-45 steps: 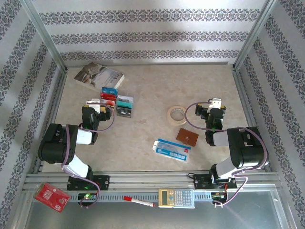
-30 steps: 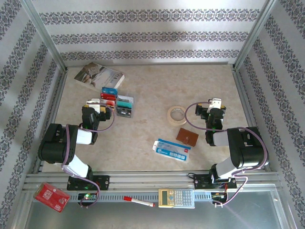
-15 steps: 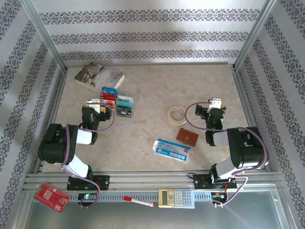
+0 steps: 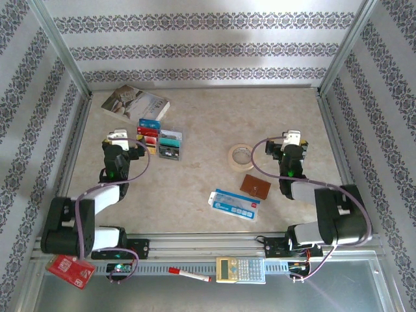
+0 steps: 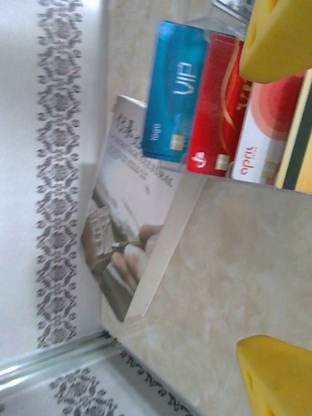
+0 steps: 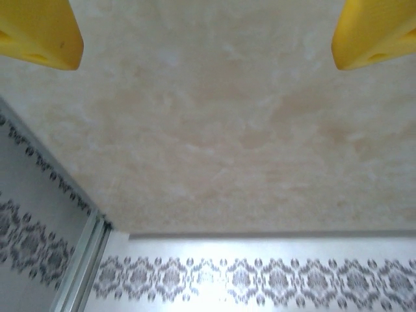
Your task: Take the credit cards out of the card holder
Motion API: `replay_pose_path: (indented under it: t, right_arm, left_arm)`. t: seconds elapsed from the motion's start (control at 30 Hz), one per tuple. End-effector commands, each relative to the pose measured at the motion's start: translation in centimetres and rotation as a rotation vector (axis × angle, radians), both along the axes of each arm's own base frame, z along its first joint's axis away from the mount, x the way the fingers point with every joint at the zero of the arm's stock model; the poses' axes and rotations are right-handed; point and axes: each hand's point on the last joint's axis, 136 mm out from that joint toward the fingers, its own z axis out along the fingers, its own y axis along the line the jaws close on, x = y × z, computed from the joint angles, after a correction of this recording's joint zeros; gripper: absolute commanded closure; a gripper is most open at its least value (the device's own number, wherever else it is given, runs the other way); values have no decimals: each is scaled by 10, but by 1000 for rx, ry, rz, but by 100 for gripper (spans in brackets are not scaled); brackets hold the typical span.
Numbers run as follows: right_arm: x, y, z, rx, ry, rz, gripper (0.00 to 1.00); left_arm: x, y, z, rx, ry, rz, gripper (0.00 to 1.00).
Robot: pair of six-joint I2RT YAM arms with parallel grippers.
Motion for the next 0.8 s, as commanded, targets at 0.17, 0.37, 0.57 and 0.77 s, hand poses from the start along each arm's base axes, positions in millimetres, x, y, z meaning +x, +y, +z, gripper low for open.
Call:
replay_pose_path:
  t: [0.17, 0.37, 0.57, 0.77]
  right_arm:
    - [-27, 4, 56, 281, 183, -131, 2]
    - [-36, 46, 76, 495, 229, 48, 2]
    - [-53, 76, 85, 627, 296, 168, 2]
    - [-77, 99, 52, 610, 460, 178, 2]
  left_arm:
    - [-15, -11, 55, -347, 87, 18, 0]
    - [-28, -58, 97, -515, 91, -227, 0]
    - [-47, -94, 106, -634, 143, -416, 0]
    - [-58, -118, 78, -741, 259, -495, 0]
